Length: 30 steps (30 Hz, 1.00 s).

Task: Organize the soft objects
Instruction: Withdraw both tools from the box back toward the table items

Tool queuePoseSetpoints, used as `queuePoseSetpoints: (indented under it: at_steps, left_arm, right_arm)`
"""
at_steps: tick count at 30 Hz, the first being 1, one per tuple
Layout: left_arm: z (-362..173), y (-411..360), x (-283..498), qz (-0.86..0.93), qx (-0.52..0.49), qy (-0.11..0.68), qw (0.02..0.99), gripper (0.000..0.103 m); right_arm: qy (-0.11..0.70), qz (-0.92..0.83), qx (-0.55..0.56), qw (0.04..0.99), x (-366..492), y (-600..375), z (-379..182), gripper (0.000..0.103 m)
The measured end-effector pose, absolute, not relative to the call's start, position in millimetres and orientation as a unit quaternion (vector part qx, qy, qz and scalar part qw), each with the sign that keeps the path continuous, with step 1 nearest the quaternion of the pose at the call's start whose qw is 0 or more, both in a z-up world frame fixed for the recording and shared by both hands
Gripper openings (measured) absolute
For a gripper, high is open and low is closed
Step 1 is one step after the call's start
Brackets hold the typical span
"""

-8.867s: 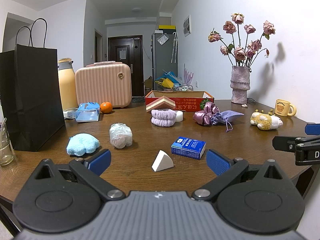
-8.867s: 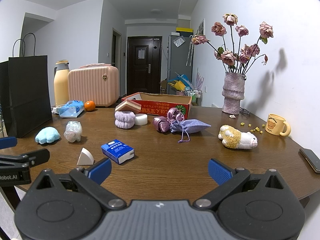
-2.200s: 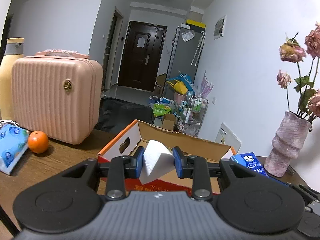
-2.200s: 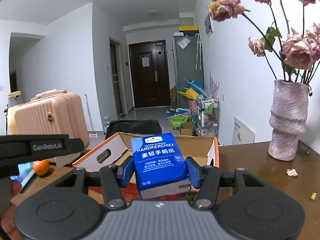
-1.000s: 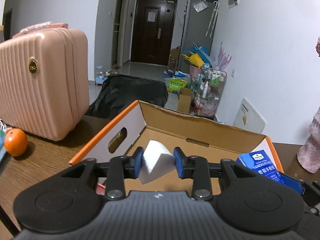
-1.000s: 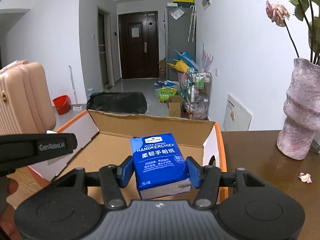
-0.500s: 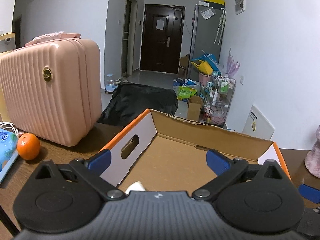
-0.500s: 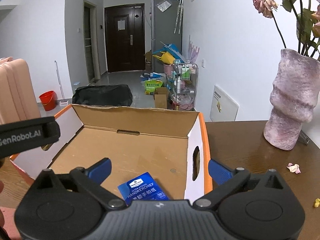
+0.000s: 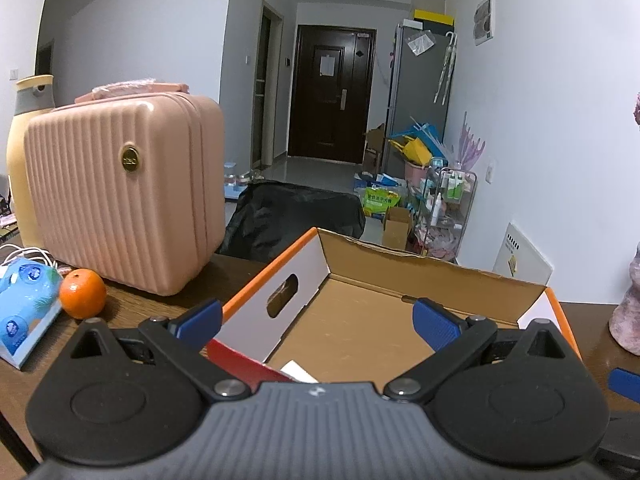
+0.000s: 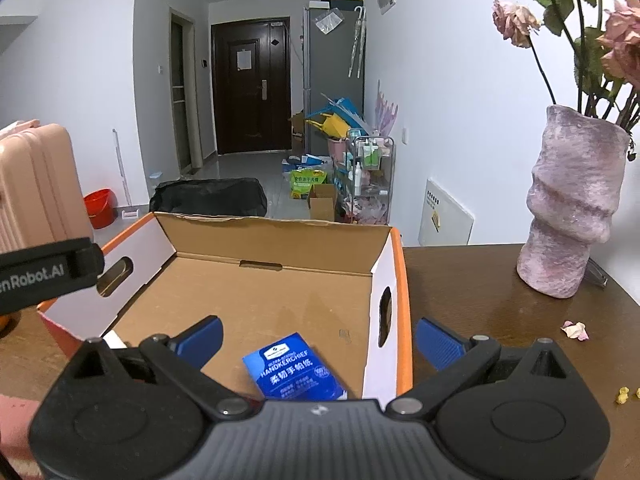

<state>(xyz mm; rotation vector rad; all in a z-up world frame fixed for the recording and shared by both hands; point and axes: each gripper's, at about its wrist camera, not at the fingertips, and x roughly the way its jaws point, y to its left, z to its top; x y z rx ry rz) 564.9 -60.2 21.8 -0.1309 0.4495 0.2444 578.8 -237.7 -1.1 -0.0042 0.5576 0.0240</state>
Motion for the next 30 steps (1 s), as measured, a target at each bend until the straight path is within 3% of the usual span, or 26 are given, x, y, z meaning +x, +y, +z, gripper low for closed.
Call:
queuePoseSetpoints:
  at_steps: [30]
  left_arm:
    - [15.8,-45.2,457.7,0.109,-0.04,0.17,0.979,0.103]
  right_arm:
    - [0.214,0.057,-0.029,0.975,460.2,-227.4,0.6,0.103]
